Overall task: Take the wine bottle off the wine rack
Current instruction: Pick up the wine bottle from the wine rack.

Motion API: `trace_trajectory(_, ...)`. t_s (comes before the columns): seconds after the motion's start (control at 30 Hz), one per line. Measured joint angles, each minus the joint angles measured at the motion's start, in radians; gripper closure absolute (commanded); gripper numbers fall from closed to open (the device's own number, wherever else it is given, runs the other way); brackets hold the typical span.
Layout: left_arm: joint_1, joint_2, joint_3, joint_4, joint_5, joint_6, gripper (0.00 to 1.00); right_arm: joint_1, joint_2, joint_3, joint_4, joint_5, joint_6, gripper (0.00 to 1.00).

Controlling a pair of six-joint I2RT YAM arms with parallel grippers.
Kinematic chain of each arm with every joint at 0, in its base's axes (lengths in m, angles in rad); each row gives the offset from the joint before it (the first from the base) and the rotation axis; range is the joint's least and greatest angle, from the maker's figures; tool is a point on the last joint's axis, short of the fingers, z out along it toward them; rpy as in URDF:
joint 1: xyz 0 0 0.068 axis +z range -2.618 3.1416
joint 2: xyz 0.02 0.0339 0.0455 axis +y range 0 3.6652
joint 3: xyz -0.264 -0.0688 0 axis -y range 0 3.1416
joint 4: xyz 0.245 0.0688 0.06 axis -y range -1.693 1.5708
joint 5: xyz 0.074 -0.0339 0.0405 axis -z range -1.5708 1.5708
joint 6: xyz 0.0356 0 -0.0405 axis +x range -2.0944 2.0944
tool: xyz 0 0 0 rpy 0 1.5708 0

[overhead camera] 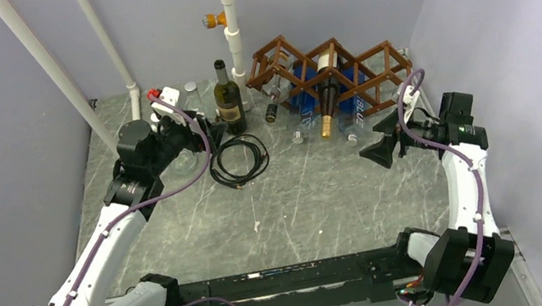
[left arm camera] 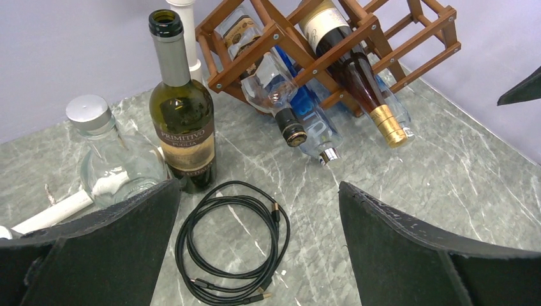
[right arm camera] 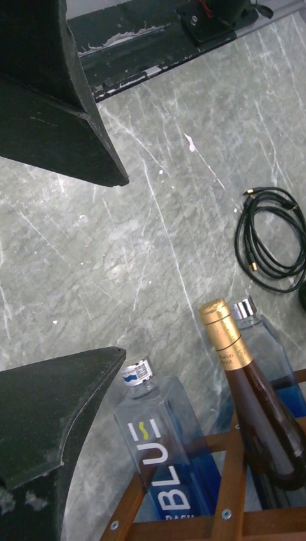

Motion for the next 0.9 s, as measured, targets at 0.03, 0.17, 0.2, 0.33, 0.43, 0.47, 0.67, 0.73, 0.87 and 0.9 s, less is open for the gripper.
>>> trace_trajectory(0.03,0.001,0.0,0.0,0.0,-0.004,0.0,0.0,0.0,0.005,0.01,-0.011,0.011,0.002,0.0)
trace_trajectory(0.17,0.004,0.0,0.0,0.0,-0.008,0.0,0.0,0.0,0.011,0.067,-0.05,0.068,0.033,0.0)
trace_trajectory(0.2,0.005,0.0,0.0,0.0,-0.008,0.0,0.01,0.0,0.011,0.082,-0.054,0.079,0.048,0.0)
trace_trajectory(0.33,0.008,0.0,0.0,0.0,-0.006,-0.001,0.01,0.006,0.016,0.127,-0.045,0.119,0.138,0.0)
trace_trajectory(0.43,0.009,0.0,0.0,0.0,0.0,-0.006,0.0,0.029,0.029,0.146,-0.006,0.158,0.246,0.01)
trace_trajectory(0.47,0.01,0.0,0.0,0.0,0.004,-0.01,0.0,0.041,0.035,0.149,0.014,0.177,0.284,0.01)
trace_trajectory(0.67,0.01,0.0,0.0,0.0,0.011,-0.019,0.0,0.163,0.095,0.185,0.092,0.313,0.465,0.02)
trace_trajectory(0.73,0.01,0.0,0.0,0.0,0.011,-0.02,0.0,0.2,0.12,0.2,0.108,0.351,0.499,0.01)
trace_trajectory(0.87,0.01,0.004,-0.004,0.014,0.026,-0.052,0.01,0.237,0.16,0.208,0.14,0.39,0.55,0.02)
trace_trajectory(0.9,0.01,0.009,-0.009,0.028,0.038,-0.071,0.0,0.239,0.167,0.208,0.149,0.396,0.565,0.01)
